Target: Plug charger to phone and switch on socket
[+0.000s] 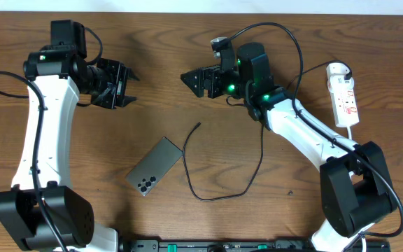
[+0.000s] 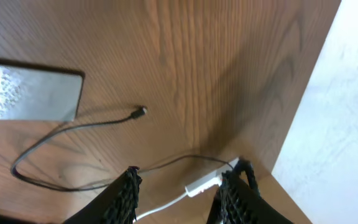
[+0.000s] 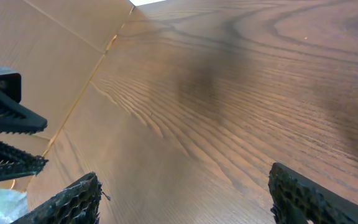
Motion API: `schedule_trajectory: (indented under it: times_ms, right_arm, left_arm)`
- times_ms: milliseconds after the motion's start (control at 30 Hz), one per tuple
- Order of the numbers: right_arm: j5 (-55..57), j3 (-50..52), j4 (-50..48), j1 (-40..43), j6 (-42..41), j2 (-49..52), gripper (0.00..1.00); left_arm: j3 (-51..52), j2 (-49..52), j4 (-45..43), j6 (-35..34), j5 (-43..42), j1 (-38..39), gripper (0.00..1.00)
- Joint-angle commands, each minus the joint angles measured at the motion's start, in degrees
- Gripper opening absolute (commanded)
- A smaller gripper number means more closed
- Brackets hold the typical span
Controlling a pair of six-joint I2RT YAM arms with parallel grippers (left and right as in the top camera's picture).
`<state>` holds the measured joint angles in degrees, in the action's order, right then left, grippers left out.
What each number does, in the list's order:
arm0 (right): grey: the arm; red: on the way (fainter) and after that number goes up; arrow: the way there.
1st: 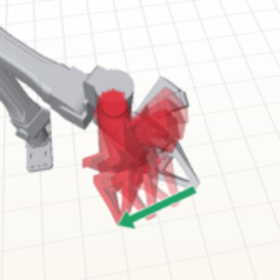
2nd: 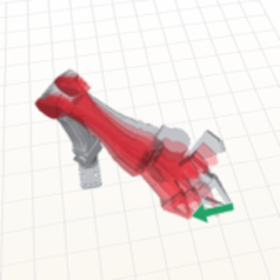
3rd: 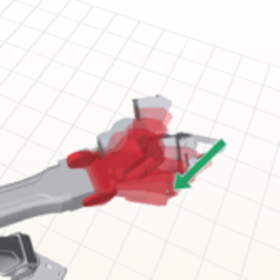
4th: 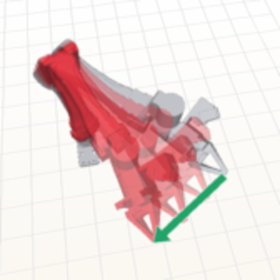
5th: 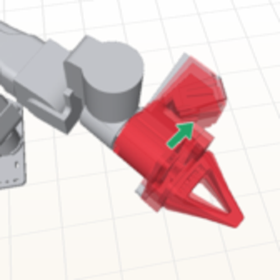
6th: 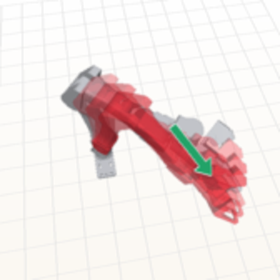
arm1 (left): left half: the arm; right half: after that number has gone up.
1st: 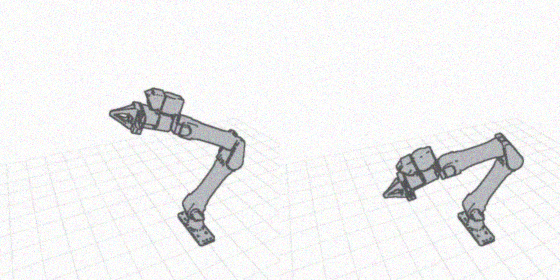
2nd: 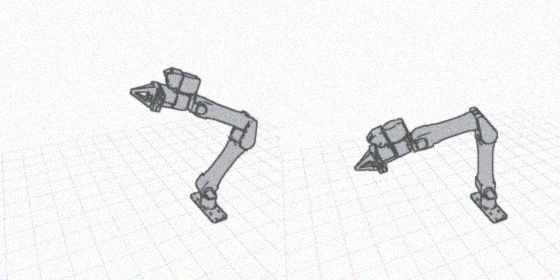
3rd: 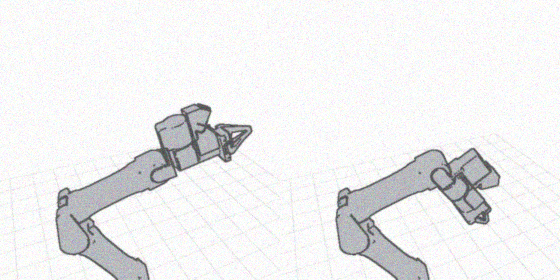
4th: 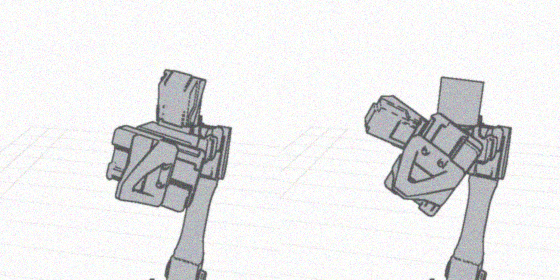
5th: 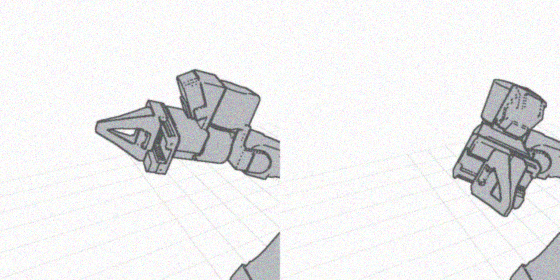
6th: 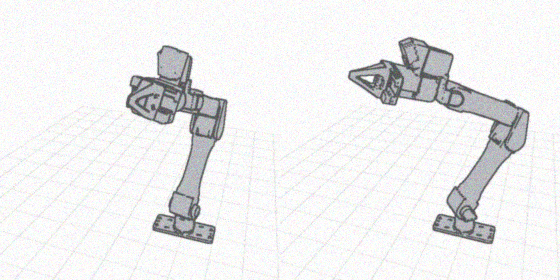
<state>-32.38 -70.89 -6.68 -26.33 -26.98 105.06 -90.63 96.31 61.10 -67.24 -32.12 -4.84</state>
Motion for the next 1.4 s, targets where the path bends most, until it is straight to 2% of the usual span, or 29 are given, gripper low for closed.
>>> schedule_trajectory:
  times_ms: [0,100,233,400,567,667,733,800,833,867,900,1367]
  right_arm:
    - [-1.7,-0.5,0.3,1.0,1.0,-0.4,0.83]
    - [-3.2,-0.5,1.2,2.2,1.2,-0.5,0.83]
    - [-3.8,-0.6,5.2,4.2,4.0,-1.7,0.84]
    - [2.3,-0.8,17.1,6.8,9.7,-6.8,0.89]
    - [11.7,-0.8,29.7,8.9,14.7,-14.9,0.97]
    - [15.0,-0.8,35.9,10.1,16.5,-19.6,0.99]
    - [16.3,-0.8,40.1,11.0,16.8,-22.6,0.99]
    - [16.4,-0.8,43.3,11.8,16.8,-24.7,0.99]
    - [16.5,-0.8,44.5,12.0,16.8,-25.6,0.99]
    - [16.5,-0.8,45.4,12.2,16.8,-26.3,0.99]
    - [16.9,-0.8,46.2,12.2,16.8,-26.9,0.99]
    - [19.4,-0.8,53.0,12.4,16.8,-31.9,0.99]
  left_arm:
    - [-1.3,-0.7,0.1,0.7,5.8,-0.3,0.44]
    - [-1.3,-0.7,0.0,0.8,11.5,-0.3,0.48]
    - [-1.3,-0.7,-0.5,6.5,24.7,-0.2,0.49]
    - [-1.3,-0.7,-1.0,20.2,36.1,-0.2,0.5]
    - [-1.3,-0.7,-5.1,39.0,36.9,-0.2,0.5]
    - [-1.3,-0.7,-5.8,44.9,36.9,-0.2,0.5]
    - [-1.3,-0.7,-5.9,45.1,36.8,-0.2,0.5]
    - [-1.3,-0.7,-5.9,45.1,36.2,-0.2,0.59]
    - [-1.3,-0.7,-5.9,45.1,36.2,-0.2,0.69]
    - [-1.3,-0.7,-5.9,45.1,36.2,-0.2,0.86]
    - [-1.3,-0.7,-5.9,45.1,36.2,-0.2,0.98]
    - [-1.3,-0.7,-5.9,45.1,36.2,-0.2,0.98]
